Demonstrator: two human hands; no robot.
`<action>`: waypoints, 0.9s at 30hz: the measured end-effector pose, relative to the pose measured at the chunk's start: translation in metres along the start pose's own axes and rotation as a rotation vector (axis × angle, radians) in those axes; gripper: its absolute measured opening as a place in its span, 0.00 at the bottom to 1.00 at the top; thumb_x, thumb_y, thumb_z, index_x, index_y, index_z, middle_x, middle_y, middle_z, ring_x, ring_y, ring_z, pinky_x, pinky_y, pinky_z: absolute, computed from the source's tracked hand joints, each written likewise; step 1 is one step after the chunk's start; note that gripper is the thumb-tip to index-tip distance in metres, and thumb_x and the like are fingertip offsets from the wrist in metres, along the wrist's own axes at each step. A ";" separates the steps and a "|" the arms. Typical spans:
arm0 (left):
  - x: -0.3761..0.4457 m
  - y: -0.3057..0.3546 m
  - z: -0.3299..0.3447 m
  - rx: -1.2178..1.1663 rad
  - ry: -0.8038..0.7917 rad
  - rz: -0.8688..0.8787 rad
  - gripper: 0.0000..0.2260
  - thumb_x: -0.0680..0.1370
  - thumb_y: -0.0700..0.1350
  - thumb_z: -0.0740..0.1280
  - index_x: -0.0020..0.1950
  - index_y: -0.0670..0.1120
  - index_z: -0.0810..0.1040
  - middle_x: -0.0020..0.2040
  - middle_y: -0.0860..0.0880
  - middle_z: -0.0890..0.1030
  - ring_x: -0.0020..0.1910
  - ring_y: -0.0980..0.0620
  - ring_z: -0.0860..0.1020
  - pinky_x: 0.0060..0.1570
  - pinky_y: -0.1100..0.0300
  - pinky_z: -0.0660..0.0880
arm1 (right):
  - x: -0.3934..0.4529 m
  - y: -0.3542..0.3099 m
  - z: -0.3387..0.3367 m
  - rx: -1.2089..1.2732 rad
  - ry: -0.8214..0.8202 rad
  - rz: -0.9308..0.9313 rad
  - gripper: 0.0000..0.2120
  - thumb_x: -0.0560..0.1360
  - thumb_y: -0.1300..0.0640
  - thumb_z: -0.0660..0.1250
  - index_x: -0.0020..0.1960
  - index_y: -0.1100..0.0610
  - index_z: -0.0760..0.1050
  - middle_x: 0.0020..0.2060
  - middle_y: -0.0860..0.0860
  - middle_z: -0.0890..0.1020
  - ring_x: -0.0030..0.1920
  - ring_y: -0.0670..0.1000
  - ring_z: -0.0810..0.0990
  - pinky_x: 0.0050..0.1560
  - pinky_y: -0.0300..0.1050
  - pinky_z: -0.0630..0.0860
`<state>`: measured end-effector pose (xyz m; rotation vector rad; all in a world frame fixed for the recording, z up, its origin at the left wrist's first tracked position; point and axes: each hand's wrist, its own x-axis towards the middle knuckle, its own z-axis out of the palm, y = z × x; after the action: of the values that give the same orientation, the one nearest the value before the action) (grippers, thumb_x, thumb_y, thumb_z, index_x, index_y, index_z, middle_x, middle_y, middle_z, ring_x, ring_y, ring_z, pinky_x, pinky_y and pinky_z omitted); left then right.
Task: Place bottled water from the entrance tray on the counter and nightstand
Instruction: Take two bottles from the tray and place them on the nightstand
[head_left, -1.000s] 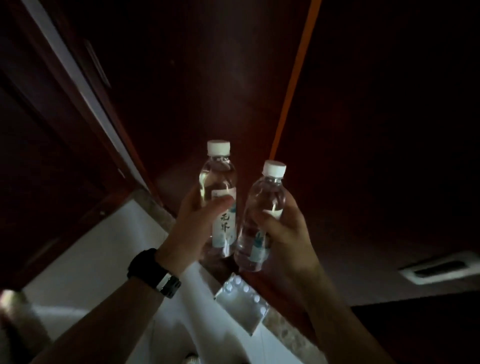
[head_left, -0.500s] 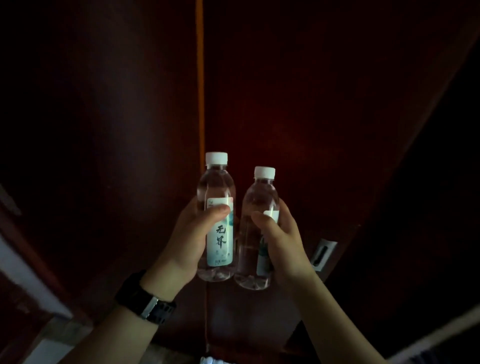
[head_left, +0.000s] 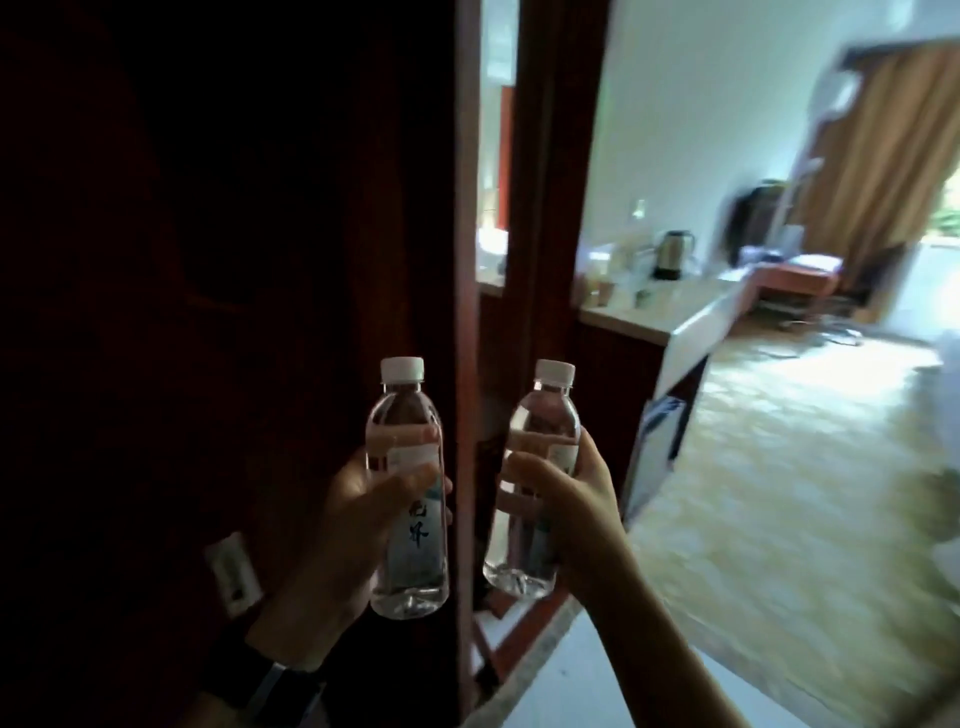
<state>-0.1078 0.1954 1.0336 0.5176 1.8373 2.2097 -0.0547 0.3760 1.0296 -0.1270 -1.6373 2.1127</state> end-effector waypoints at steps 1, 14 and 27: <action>0.012 -0.003 0.025 -0.004 -0.052 -0.003 0.24 0.66 0.50 0.72 0.57 0.37 0.76 0.38 0.43 0.83 0.33 0.47 0.82 0.31 0.55 0.79 | 0.003 -0.010 -0.027 0.005 0.056 -0.022 0.16 0.68 0.65 0.73 0.54 0.55 0.77 0.40 0.53 0.82 0.40 0.53 0.82 0.40 0.51 0.83; 0.129 -0.061 0.336 -0.039 -0.544 -0.056 0.32 0.63 0.61 0.72 0.60 0.44 0.76 0.44 0.43 0.85 0.39 0.43 0.83 0.46 0.41 0.79 | 0.027 -0.093 -0.315 0.143 0.527 -0.044 0.09 0.69 0.59 0.69 0.50 0.58 0.78 0.37 0.56 0.82 0.31 0.52 0.82 0.28 0.43 0.79; 0.259 -0.121 0.528 -0.059 -0.702 -0.079 0.28 0.63 0.60 0.72 0.56 0.43 0.78 0.41 0.44 0.85 0.35 0.45 0.83 0.36 0.52 0.79 | 0.132 -0.110 -0.490 -0.007 0.578 -0.145 0.26 0.61 0.49 0.77 0.57 0.56 0.78 0.44 0.59 0.81 0.38 0.53 0.81 0.36 0.47 0.80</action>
<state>-0.1377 0.7950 1.0300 1.0259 1.3799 1.7034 0.0307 0.8885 1.0191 -0.5488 -1.2626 1.7412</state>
